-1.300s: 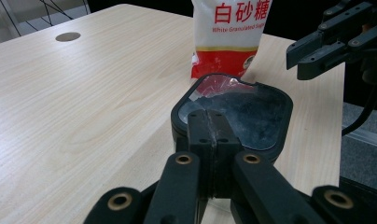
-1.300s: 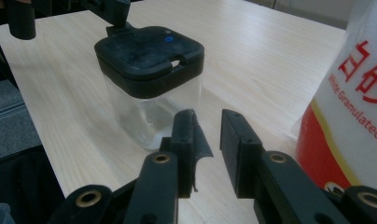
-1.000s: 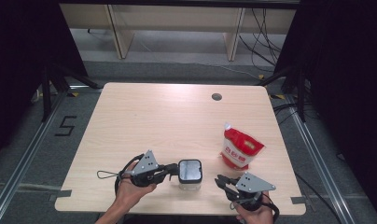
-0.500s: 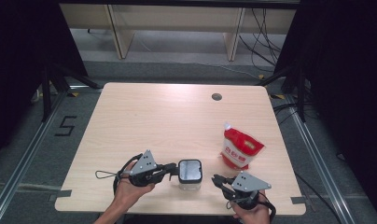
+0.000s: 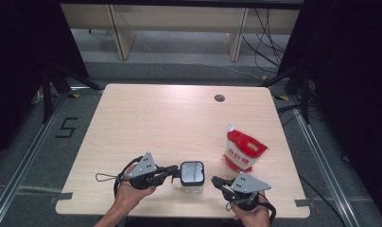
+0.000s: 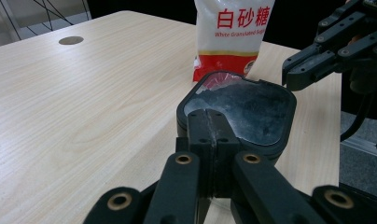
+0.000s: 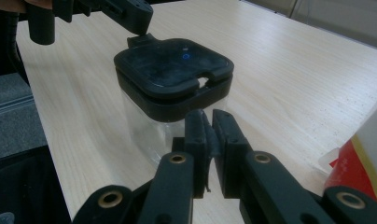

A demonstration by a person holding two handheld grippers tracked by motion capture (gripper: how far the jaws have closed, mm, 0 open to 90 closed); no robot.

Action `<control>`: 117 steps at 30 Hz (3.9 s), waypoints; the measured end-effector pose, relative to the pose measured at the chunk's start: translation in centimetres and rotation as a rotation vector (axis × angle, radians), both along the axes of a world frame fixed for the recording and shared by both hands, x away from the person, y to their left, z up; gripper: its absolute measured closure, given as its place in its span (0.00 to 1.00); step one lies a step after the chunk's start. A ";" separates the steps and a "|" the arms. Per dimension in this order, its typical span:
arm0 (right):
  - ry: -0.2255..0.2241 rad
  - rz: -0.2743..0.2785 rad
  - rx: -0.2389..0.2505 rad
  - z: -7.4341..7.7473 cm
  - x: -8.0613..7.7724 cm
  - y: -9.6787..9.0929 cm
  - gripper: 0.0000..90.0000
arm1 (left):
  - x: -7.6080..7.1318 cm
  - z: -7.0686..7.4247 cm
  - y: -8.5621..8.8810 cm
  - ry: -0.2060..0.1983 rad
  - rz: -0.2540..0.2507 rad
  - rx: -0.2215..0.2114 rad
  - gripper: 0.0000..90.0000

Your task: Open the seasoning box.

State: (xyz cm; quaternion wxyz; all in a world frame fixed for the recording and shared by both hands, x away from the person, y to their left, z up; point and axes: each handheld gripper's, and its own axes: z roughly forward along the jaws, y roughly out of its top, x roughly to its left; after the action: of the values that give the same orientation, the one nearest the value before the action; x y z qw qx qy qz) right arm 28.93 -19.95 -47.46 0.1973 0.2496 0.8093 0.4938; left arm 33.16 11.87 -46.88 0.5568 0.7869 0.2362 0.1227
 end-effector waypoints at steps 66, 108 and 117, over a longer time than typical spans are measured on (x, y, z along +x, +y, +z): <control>-0.026 0.074 -0.038 1.7 0.6 2.8 0.99 | 0.5 -3.8 1.9 0.038 -0.113 0.135 0.48; -0.067 0.115 -0.019 3.8 0.8 5.7 0.99 | 0.4 -4.6 -0.1 -0.036 -0.095 0.258 0.83; -0.074 0.135 -0.040 4.1 0.8 6.9 0.99 | 0.3 -4.5 -0.2 -0.029 -0.084 0.273 0.83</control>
State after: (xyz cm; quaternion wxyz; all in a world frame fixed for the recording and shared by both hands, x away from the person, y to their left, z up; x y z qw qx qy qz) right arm 29.71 -13.01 -43.39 0.1981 0.1719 0.8261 0.4987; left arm 33.45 11.70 -51.41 0.4525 0.8626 0.1760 0.1417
